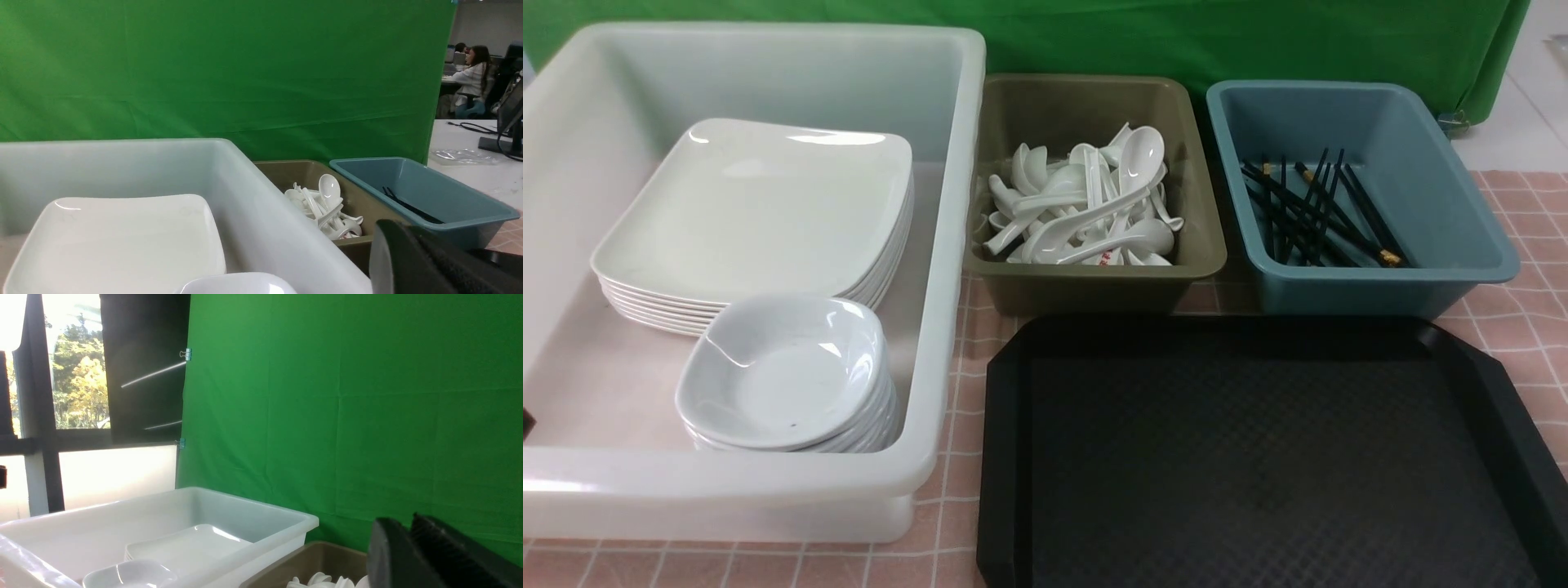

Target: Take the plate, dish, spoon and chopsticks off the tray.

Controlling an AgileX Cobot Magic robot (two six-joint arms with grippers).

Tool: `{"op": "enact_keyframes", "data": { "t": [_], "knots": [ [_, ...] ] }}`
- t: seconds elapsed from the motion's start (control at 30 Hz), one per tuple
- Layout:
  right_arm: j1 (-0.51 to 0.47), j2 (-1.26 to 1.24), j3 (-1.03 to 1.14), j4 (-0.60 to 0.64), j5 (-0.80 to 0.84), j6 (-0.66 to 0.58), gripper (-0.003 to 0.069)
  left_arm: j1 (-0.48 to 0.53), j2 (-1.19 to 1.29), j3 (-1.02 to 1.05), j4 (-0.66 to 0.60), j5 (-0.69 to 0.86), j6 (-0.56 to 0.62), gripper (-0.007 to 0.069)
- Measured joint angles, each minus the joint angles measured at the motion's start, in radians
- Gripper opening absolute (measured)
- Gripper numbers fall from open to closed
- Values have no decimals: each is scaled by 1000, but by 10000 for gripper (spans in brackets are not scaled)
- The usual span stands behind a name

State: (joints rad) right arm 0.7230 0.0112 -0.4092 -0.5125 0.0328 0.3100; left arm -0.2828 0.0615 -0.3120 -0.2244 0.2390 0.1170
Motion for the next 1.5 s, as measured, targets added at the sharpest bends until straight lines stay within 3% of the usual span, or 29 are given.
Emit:
{"op": "enact_keyframes", "data": {
  "t": [0.2,0.43,0.57,1.5],
  "knots": [
    [0,0,0,0,0,0,148,17,-9,12,46,1,-11,-2],
    [0,0,0,0,-1,0,165,243,-62,203,125,-6,-26,-1],
    [0,0,0,0,-1,0,173,304,-62,298,182,-10,-67,0],
    [0,0,0,0,0,0,216,311,-62,318,192,-29,-75,4]
  ]
}}
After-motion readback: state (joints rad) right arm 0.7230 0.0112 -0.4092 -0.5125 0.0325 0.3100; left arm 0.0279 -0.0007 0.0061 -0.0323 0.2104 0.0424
